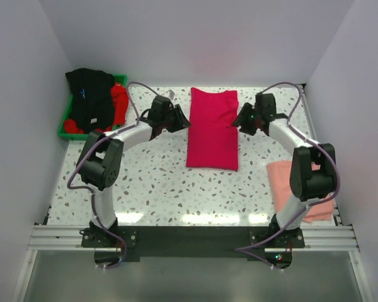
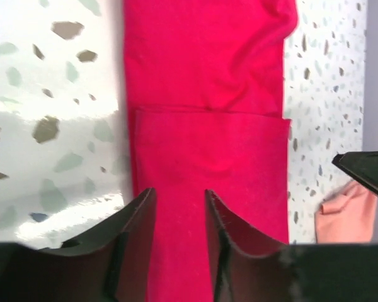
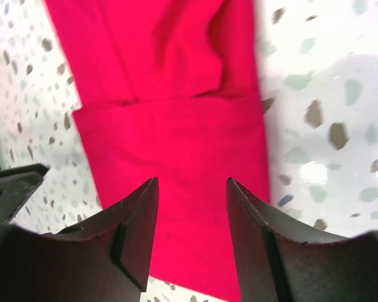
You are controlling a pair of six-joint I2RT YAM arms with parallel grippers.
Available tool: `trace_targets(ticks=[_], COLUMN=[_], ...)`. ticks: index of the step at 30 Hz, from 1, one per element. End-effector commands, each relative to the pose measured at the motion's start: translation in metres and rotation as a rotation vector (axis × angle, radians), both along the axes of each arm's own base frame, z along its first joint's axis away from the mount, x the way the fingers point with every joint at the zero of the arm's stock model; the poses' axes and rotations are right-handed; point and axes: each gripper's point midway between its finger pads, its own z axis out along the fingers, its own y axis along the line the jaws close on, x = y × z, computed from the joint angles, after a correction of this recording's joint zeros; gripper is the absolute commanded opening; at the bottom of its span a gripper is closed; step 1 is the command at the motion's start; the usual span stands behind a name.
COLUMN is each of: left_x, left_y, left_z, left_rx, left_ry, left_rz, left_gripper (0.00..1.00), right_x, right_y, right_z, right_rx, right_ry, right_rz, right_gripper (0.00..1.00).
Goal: Fold and stack the t-shirts
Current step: Fold the tshirt
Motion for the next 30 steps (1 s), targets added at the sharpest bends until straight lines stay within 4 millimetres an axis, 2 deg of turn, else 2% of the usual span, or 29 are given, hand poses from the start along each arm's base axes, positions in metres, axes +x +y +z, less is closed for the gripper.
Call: trace_targets(ticks=[1, 2, 3, 7, 9, 10, 11, 12, 15, 17, 21, 26, 27, 30], left_x=[-0.017, -0.026, -0.03, -0.052, -0.068, -0.072, -0.085, -0.089, -0.104, -0.108, -0.111, -0.109, -0.108, -0.114], left_y=[-0.028, -0.033, -0.036, -0.047, -0.05, -0.051, -0.046, -0.044, -0.036, -0.034, -0.03, -0.025, -0.026, -0.035], left_z=[0.034, 0.027, 0.028, 0.011, -0.002, -0.003, -0.02, -0.022, -0.041, -0.047, -0.039, -0.015, -0.004, 0.005], left_rx=[-0.087, -0.087, -0.094, -0.107, -0.104, -0.111, -0.097, -0.106, -0.104, -0.104, -0.097, -0.081, -0.091, -0.068], left_ry=[-0.084, -0.071, -0.071, -0.036, -0.012, -0.018, 0.018, 0.026, 0.06, 0.074, 0.055, 0.005, -0.018, -0.042], left_rz=[-0.07, -0.084, -0.088, -0.12, -0.14, -0.142, -0.143, -0.138, -0.134, -0.133, -0.132, -0.125, -0.129, -0.15], left_gripper=[0.38, 0.32, 0.29, 0.22, 0.2, 0.21, 0.21, 0.21, 0.21, 0.21, 0.23, 0.27, 0.27, 0.27], right_x=[-0.029, -0.034, -0.05, -0.08, -0.098, -0.104, -0.11, -0.123, -0.136, -0.139, -0.142, -0.138, -0.135, -0.134], right_y=[0.029, 0.033, 0.038, 0.047, 0.046, 0.045, 0.045, 0.042, 0.037, 0.036, 0.031, 0.025, 0.027, 0.033], right_z=[0.007, 0.009, -0.008, -0.034, -0.051, -0.057, -0.061, -0.071, -0.084, -0.085, -0.079, -0.048, -0.039, -0.021], right_rx=[-0.038, -0.03, -0.031, -0.004, 0.01, 0.011, 0.016, 0.016, 0.009, 0.008, -0.009, -0.028, -0.024, -0.008], right_ry=[-0.039, -0.053, -0.017, 0.028, 0.065, 0.08, 0.089, 0.116, 0.145, 0.145, 0.136, 0.065, 0.042, 0.007], right_rz=[0.08, 0.078, 0.094, 0.121, 0.127, 0.128, 0.132, 0.136, 0.13, 0.129, 0.122, 0.114, 0.12, 0.139], right_gripper=[0.5, 0.46, 0.45, 0.43, 0.43, 0.42, 0.42, 0.42, 0.42, 0.42, 0.42, 0.42, 0.42, 0.42])
